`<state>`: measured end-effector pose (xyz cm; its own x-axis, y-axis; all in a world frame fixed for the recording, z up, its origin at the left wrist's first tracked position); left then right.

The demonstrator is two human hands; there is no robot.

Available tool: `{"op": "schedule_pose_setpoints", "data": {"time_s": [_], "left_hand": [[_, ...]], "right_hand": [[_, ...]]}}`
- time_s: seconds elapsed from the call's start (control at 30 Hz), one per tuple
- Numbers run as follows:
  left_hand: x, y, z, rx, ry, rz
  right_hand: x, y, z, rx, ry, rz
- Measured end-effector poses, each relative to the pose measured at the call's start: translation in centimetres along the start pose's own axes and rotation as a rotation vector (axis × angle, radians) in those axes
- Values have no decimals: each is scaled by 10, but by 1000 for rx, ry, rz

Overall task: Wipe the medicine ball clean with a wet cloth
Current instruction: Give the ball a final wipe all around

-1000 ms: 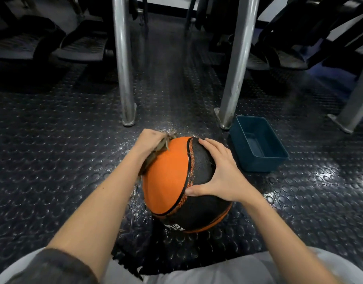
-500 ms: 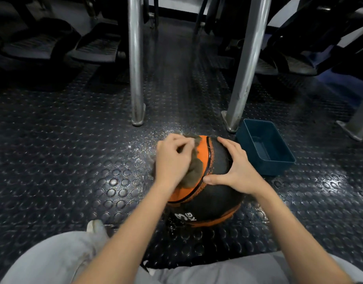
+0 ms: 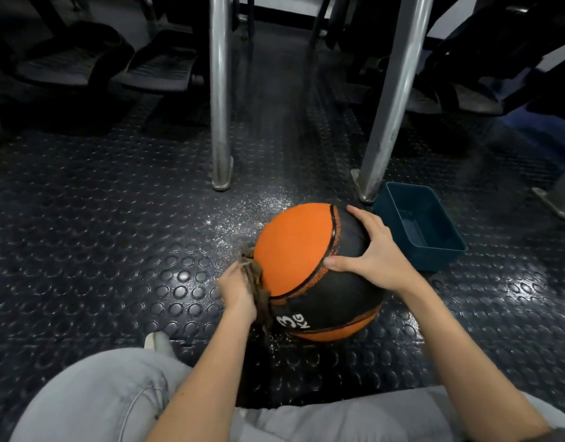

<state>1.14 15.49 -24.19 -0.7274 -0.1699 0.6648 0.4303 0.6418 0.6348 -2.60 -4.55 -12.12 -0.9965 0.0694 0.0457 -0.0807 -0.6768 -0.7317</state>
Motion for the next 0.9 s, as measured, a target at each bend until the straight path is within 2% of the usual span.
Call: {"op": "schedule_pose_setpoints", "data": {"time_s": [0.07, 0.17, 0.27, 0.3, 0.37, 0.43, 0.5, 0.57, 0.63, 0.67, 0.7, 0.73, 0.9], "left_hand": [[13, 2, -10, -112, 24, -126], [45, 10, -24, -409, -15, -593], [89, 9, -46, -581, -134, -1051], [99, 6, -51, -643, -166, -1173], [101, 4, -56, -728, -206, -1307], [89, 11, -53, -715, -204, -1309], [69, 21, -42, -644, -147, -1114], [38, 22, -25, -452, -37, -654], [16, 11, -10, -141, 16, -171], [12, 5, -6, -51, 27, -38], [11, 1, -5, -30, 40, -3], [12, -1, -7, -56, 32, -52], [58, 9, -19, -388, 1, -700]], "right_hand": [[2, 11, 6, -39, 10, -40], [2, 18, 9, -97, 35, -75], [0, 16, 7, -110, 76, -68], [0, 15, 6, -103, 88, -54], [0, 13, 6, -88, 94, -42], [-1, 13, 5, -80, 75, -42], [-2, 11, 2, -59, 58, -49], [-2, 10, 0, -41, 48, -47], [0, 10, 1, -28, 50, -41], [1, 10, 1, -23, 51, -37], [2, 10, 2, -20, 50, -36], [3, 10, 3, -19, 48, -39], [2, 9, 4, -30, 53, -38]]}}
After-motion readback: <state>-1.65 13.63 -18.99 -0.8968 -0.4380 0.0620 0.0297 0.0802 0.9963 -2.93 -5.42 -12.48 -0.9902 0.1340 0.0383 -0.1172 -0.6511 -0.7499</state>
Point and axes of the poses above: each hand's wrist, its own x-axis away from the middle knuckle, its own z-axis out of the back of the hand, y = z × x, the point moved 3 cm from there along -x, towards the middle knuckle
